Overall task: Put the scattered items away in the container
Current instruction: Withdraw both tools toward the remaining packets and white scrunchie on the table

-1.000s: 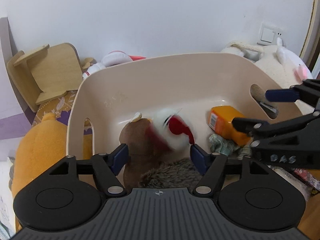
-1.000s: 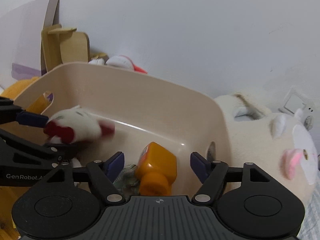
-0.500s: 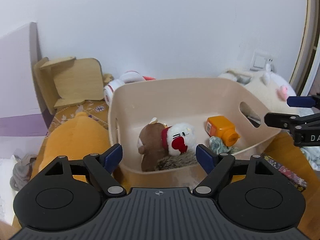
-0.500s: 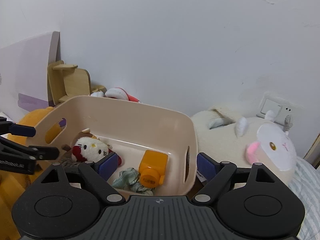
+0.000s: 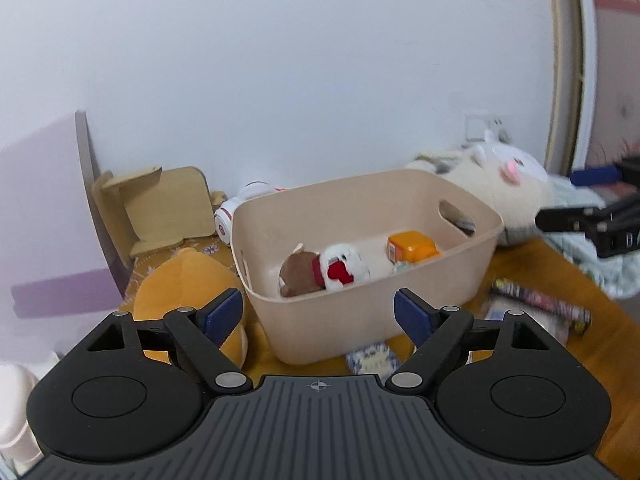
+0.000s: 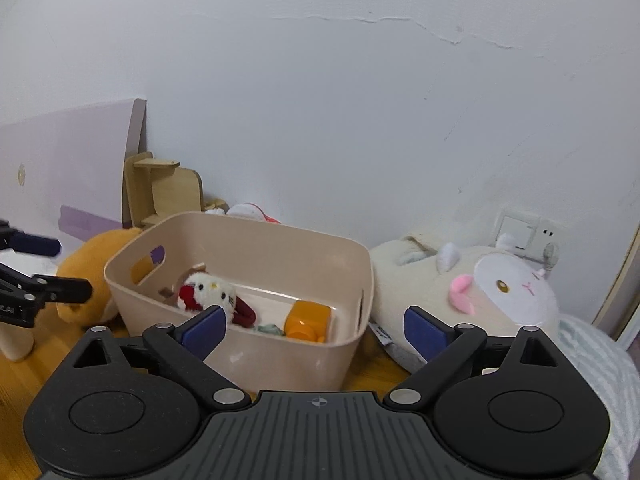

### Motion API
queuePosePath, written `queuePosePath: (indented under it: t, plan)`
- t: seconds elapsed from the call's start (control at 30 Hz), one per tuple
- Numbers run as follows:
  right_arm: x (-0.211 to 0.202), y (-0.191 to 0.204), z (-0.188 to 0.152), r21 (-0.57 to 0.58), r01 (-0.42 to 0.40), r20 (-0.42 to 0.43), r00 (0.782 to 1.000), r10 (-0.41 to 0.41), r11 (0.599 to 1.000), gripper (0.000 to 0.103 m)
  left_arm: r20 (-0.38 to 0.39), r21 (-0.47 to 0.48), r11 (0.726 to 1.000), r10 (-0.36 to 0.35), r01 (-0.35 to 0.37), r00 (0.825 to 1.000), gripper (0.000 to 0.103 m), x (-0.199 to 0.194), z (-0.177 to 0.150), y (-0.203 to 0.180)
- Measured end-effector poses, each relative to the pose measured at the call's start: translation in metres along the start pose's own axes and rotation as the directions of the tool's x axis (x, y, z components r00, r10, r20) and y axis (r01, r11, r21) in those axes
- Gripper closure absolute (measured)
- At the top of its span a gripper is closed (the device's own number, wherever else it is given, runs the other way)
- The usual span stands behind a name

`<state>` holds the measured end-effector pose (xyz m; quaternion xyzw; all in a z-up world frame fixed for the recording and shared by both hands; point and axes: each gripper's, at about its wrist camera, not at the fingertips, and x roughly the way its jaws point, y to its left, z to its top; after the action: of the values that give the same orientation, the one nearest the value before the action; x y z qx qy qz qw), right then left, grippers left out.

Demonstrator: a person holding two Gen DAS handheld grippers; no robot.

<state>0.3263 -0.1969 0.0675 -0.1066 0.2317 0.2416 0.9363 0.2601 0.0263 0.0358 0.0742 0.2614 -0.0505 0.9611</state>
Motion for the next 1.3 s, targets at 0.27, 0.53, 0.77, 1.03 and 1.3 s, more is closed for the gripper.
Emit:
queuePosePath:
  t: [0.27,0.53,0.77,1.03,1.3]
  plan:
    - [-0.02,-0.006,-0.035,-0.017,-0.004,-0.032,0.999,0.004,1.0,0.0,-0.013,0.067,0.997,-0.023,0.024,1.0,0.019,-0.003,-0.041,-0.017]
    - [-0.026,-0.013,-0.08,-0.042,-0.016,-0.1,0.995,0.011,0.999,0.0,-0.073,0.068,0.997,-0.037,0.042,0.997,0.019,0.014,-0.07,-0.017]
    - [-0.018,-0.011,-0.111,-0.033,-0.084,-0.177,0.981,0.077,0.996,0.001,-0.096,0.059,0.997,-0.034,0.04,0.995,0.019,0.026,-0.081,-0.01]
    - [-0.006,-0.011,-0.132,-0.031,-0.128,-0.203,0.972,0.119,0.991,0.001,-0.119,0.071,0.997,-0.034,0.043,0.992,0.019,0.039,-0.09,-0.007]
    - [0.009,-0.014,-0.143,0.001,-0.156,-0.25,0.956,0.152,0.988,0.001,-0.14,0.086,0.996,-0.026,0.038,0.99,0.019,0.053,-0.096,-0.007]
